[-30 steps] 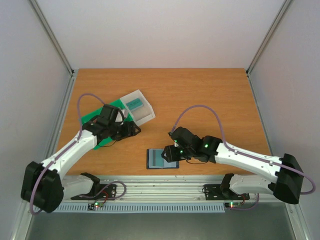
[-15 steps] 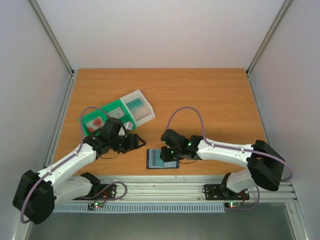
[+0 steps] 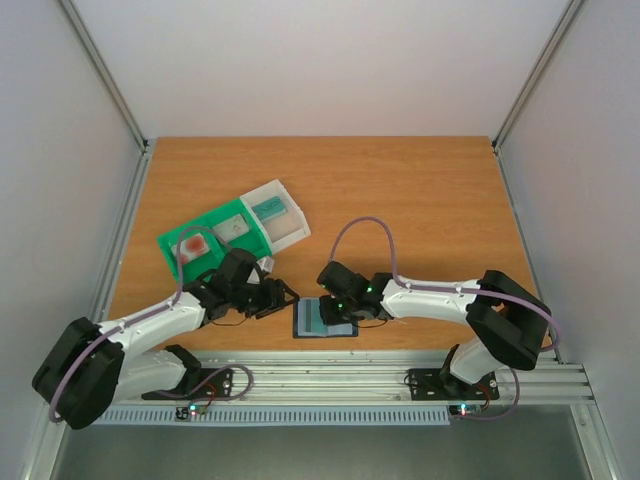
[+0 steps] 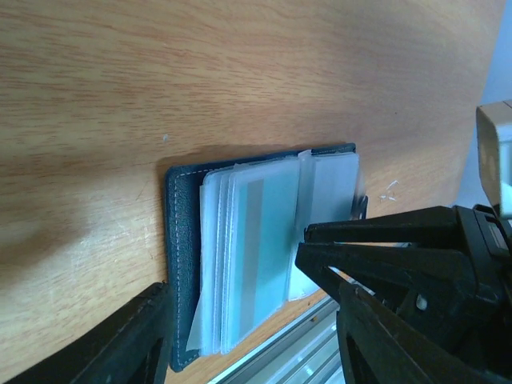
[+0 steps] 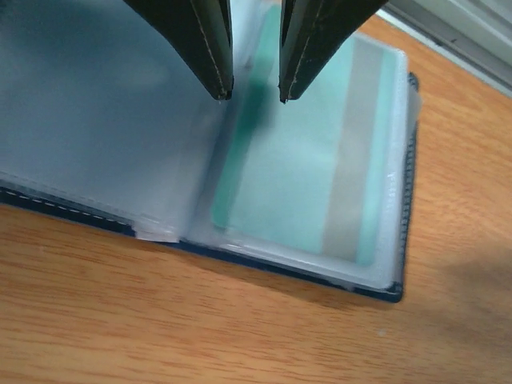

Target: Take the credit cards out of the card holder

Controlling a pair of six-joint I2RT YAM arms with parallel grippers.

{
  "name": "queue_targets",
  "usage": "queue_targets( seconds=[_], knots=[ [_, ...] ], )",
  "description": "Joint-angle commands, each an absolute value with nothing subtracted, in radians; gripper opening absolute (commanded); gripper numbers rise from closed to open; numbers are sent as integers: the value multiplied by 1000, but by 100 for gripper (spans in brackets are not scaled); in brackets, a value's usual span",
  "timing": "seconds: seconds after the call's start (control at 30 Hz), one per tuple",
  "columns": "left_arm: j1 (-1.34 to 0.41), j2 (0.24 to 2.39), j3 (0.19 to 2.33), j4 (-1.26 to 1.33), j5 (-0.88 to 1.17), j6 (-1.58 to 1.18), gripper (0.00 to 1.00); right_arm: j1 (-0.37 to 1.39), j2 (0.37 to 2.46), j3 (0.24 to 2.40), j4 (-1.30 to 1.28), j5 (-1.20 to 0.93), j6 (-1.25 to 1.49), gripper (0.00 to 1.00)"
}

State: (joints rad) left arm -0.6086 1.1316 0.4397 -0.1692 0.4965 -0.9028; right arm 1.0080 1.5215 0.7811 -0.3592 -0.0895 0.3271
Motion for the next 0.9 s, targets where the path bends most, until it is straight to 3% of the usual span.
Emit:
queue_targets(
  seconds=[0.0, 0.17, 0.33, 0.87],
  knots=[
    [-620, 1160, 404, -12, 523, -956, 56, 988, 1539, 731, -296, -105, 327, 14],
    [-626, 1174, 400, 57, 531, -975, 55, 980, 1535, 679, -258, -107, 328, 5],
    [-629, 1182, 388, 118, 546, -995, 54, 971, 1539, 644, -230, -122, 337, 2],
    [-630, 1269, 353, 188, 535, -1013, 51, 965, 1457, 703, -276, -193, 345, 9]
  ],
)
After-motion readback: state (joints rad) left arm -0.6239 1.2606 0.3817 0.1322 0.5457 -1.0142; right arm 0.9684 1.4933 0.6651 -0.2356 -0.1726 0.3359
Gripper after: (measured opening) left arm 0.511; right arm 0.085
